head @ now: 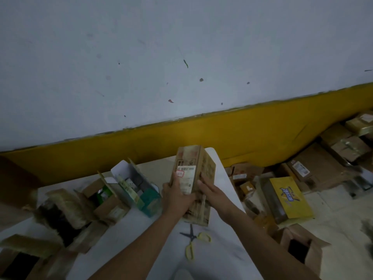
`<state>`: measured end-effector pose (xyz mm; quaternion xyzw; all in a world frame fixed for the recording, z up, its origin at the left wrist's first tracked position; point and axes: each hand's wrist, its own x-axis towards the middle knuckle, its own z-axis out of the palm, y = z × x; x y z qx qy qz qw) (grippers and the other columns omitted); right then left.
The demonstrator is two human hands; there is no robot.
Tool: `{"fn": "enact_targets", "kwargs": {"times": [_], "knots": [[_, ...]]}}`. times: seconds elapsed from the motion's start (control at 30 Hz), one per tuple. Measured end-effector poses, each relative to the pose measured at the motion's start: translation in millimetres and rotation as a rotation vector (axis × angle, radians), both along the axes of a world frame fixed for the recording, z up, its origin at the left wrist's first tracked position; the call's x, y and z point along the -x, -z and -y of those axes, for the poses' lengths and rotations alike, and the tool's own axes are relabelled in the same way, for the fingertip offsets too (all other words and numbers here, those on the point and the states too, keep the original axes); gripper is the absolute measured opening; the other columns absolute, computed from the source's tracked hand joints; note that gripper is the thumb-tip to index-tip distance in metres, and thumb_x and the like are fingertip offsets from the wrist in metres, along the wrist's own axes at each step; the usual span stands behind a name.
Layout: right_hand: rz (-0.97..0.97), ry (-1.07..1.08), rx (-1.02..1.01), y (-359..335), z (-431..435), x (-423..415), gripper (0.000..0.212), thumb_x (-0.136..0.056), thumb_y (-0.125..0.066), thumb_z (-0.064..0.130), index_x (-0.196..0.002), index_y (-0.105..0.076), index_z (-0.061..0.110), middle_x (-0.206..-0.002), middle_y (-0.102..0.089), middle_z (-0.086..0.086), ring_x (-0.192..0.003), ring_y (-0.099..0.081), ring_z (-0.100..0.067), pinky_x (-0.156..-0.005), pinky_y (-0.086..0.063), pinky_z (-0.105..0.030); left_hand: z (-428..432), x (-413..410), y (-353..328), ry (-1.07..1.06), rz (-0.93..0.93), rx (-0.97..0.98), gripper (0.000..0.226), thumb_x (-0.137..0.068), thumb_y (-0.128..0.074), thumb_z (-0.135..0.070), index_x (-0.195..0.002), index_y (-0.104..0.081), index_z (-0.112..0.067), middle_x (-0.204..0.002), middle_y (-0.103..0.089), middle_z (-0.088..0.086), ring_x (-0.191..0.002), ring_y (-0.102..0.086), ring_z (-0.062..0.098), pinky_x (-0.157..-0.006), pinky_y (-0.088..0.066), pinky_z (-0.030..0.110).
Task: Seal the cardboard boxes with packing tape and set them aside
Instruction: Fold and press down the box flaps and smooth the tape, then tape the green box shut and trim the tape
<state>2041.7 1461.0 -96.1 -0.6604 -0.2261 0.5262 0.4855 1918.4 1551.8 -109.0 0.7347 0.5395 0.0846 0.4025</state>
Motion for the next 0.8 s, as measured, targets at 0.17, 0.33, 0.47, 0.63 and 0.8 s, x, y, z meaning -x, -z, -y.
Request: {"fn": "enact_targets", "kwargs": {"times": [0.17,0.33,0.47,0.63,0.8], "knots": [[0.167,0.064,0.001,8,-11,0,0.066,-0.083,-0.062,0.063,-0.142,-0.040,0.042,-0.130,-0.061,0.008,-0.111,-0.063,-0.014,-0.098,-0.053,-0.040,-2,-2,10,0.033,0.081,0.049,0.120,-0.070,-0.073,-0.063,-0.156,-0.002,-0.018,-0.136,-0.033,0.004,-0.124,-0.045,0.021,-0.096,-0.048,0.036],[0.079,0.141,-0.038,17,-1,-8,0.031,-0.098,-0.056,0.034,-0.129,-0.055,0.032,-0.120,-0.068,0.006,-0.102,-0.068,-0.012,-0.092,-0.056,-0.036,-10,-6,21,0.028,0.393,0.213,0.038,-0.091,-0.062,-0.039,-0.128,-0.058,-0.036,-0.125,-0.060,0.006,-0.101,-0.068,0.014,-0.085,-0.059,0.032],[0.086,0.157,-0.005,28,-2,-17,0.032,-0.100,-0.051,0.037,-0.131,-0.054,0.030,-0.122,-0.068,0.004,-0.105,-0.067,-0.013,-0.095,-0.054,-0.040,-5,-17,19,0.057,0.439,0.397,0.047,-0.095,-0.049,-0.046,-0.141,-0.038,-0.051,-0.131,-0.061,-0.012,-0.108,-0.065,0.009,-0.095,-0.054,0.039],[0.204,0.116,-0.015,20,-27,-50,0.030,-0.104,-0.044,0.030,-0.134,-0.045,0.031,-0.118,-0.066,0.007,-0.102,-0.065,-0.007,-0.084,-0.056,-0.026,-13,-50,17,0.041,0.472,0.419,0.047,-0.104,-0.036,-0.039,-0.148,-0.021,-0.047,-0.138,-0.051,-0.015,-0.114,-0.059,0.007,-0.095,-0.051,0.028],[0.355,0.074,0.000,36,-70,-109,0.045,-0.100,-0.041,0.047,-0.140,-0.042,0.026,-0.124,-0.064,0.001,-0.107,-0.065,-0.018,-0.091,-0.056,-0.045,-50,-107,25,0.035,0.508,0.404,0.049,-0.104,-0.041,-0.032,-0.149,-0.025,-0.043,-0.138,-0.053,-0.012,-0.118,-0.058,0.012,-0.100,-0.050,0.034]]}}
